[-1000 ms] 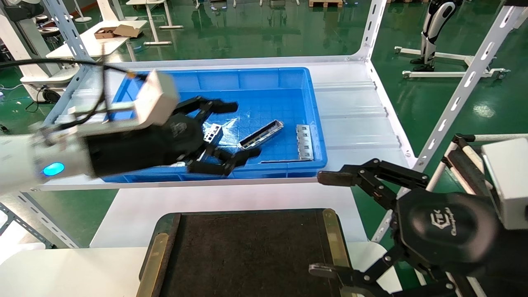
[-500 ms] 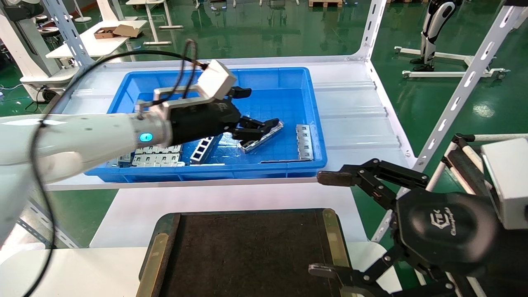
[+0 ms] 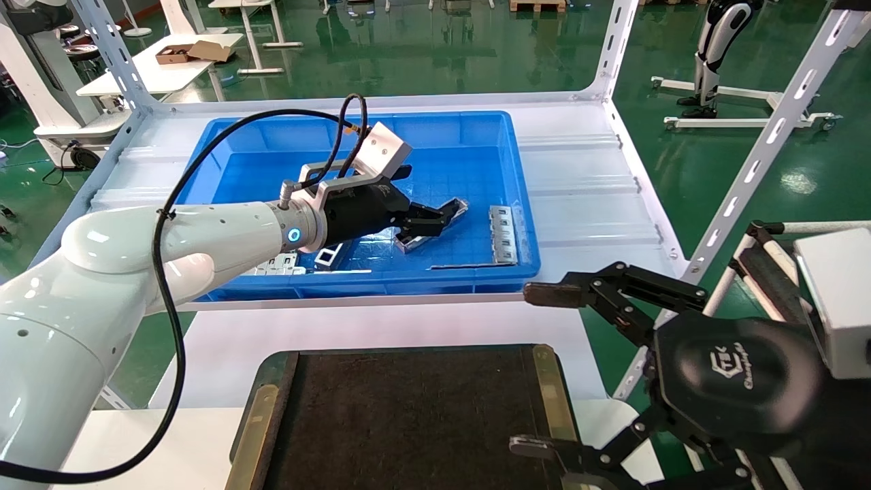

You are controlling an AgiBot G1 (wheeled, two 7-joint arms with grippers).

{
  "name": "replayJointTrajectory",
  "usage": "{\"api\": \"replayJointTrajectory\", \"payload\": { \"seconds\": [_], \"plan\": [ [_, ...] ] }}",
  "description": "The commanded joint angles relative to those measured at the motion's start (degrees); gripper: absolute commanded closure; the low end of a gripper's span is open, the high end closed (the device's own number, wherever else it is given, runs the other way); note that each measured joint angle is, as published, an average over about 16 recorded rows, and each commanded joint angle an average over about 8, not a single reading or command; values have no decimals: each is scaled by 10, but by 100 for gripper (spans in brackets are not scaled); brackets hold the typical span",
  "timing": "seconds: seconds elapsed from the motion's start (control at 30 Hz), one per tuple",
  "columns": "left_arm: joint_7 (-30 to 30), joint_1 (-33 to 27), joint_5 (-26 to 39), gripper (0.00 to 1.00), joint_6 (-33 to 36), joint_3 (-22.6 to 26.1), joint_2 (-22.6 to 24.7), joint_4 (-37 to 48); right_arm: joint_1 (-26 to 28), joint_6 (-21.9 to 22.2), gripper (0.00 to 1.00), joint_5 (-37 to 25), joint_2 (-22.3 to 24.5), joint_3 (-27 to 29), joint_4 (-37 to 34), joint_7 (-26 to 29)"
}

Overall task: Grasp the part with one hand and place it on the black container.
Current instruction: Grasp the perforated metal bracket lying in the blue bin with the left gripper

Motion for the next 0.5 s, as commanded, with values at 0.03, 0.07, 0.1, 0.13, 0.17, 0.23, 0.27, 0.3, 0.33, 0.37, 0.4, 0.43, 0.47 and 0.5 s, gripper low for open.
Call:
{"api": "replayJointTrajectory", "payload": {
  "seconds": [0.03, 0.07, 0.1, 0.13, 0.17, 0.23, 0.27, 0.3, 0.33, 0.37, 0.4, 0.43, 0.47, 0.5],
  "plan": [
    [2, 1, -5, 0, -10, 7, 4, 8, 0, 0, 0, 0, 0, 0, 0, 0],
    [0, 2, -8, 0, -16, 13, 4, 8, 0, 0, 0, 0, 0, 0, 0, 0],
    [-3, 3, -11, 0, -22, 20, 5, 7, 0, 0, 0, 0, 0, 0, 0, 0],
    [-6, 4, -14, 7, -27, 28, 5, 6, 0, 0, 4, 0, 0, 0, 0, 0],
    [-10, 5, -16, 19, -32, 35, 5, 5, 0, 0, 14, 0, 0, 0, 0, 0],
    [-18, 7, -22, 44, -43, 51, 6, 2, 0, 0, 39, 0, 0, 0, 0, 0],
    [-22, 9, -26, 56, -47, 59, 6, 0, 0, 0, 51, 0, 0, 0, 0, 0],
    [-26, 10, -29, 69, -52, 66, 6, -2, 0, 0, 64, 0, 0, 0, 0, 0],
    [-29, 11, -33, 81, -56, 74, 5, -4, 0, 0, 76, 0, 0, 0, 0, 0],
    [-33, 11, -36, 93, -61, 81, 5, -6, 0, 0, 89, 0, 0, 0, 0, 0],
    [-37, 12, -40, 99, -65, 88, 5, -8, 0, 0, 97, 0, 0, 0, 0, 0],
    [-40, 13, -44, 100, -69, 95, 5, -10, 0, 0, 100, 0, 0, 0, 0, 0],
    [-44, 13, -47, 100, -72, 102, 5, -12, 0, 0, 100, 0, 0, 0, 0, 0],
    [-47, 13, -51, 100, -76, 109, 5, -13, 0, 0, 100, 0, 0, 0, 0, 0]
  ]
}}
